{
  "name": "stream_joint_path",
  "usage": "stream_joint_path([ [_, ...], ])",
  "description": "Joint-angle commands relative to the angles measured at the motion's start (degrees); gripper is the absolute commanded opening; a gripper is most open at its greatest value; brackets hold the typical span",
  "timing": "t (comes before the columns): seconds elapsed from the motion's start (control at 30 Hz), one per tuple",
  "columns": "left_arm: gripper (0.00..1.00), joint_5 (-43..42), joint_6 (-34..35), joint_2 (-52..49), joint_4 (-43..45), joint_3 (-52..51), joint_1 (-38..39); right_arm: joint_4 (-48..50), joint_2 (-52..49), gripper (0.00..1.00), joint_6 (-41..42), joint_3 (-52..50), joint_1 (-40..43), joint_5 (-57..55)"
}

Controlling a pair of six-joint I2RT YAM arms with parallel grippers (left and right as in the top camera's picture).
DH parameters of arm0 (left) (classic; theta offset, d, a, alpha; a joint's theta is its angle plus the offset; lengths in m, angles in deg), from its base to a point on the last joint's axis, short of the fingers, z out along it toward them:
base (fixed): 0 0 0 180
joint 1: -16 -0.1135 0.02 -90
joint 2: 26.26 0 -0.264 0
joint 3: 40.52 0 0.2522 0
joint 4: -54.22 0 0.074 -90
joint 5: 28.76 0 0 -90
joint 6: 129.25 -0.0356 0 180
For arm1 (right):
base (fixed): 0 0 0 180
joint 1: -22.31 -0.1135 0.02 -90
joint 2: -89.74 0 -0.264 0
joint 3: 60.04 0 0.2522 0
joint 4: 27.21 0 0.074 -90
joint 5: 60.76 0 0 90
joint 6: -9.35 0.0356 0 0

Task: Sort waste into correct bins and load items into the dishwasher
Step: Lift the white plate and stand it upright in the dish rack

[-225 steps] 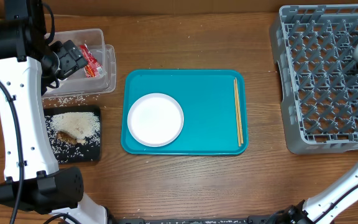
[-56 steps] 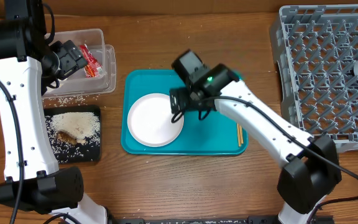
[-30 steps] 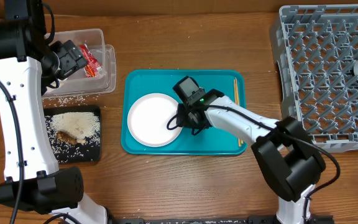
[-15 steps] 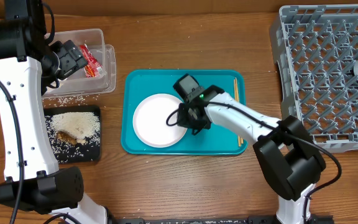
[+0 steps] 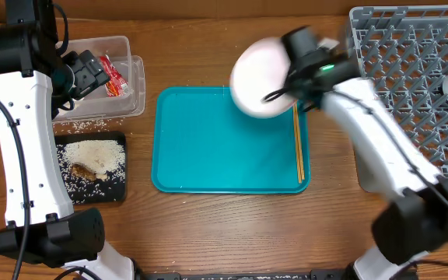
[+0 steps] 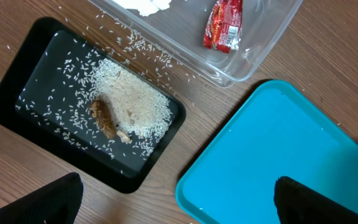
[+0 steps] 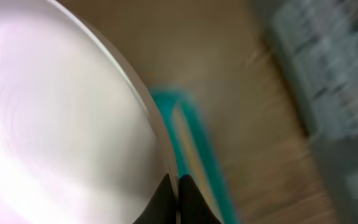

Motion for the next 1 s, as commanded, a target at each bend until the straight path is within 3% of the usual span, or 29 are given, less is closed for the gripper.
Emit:
stream_joint_path([
  [0.0,1.0,0.5,0.52,-0.48,-0.09,0.42,0.13,3.13,3.76,0.04,-9.6,2.03,6.21,-10.84],
  [0.13,1.0,0.5,0.52,-0.48,-0.09,0.42,0.13,7.98,3.56,0.04,-10.43,1.66,13.16,-20.22],
  [0.23,1.0,0.5,0.52,-0.48,-0.09,0.42,0.13,11.04,3.19,0.04,-10.71,1.57,16.37,-21.14],
  [0.43,1.0,0.5,0.52,-0.48,-0.09,0.42,0.13,20.37,0.17,0.04,-20.55,1.57,21.22,-21.11],
  [0.97,1.0,0.5,0.52,-0.48,-0.09,0.42,0.13,37.53,-11.61,0.04,-40.63,1.57,22.45,-24.41],
])
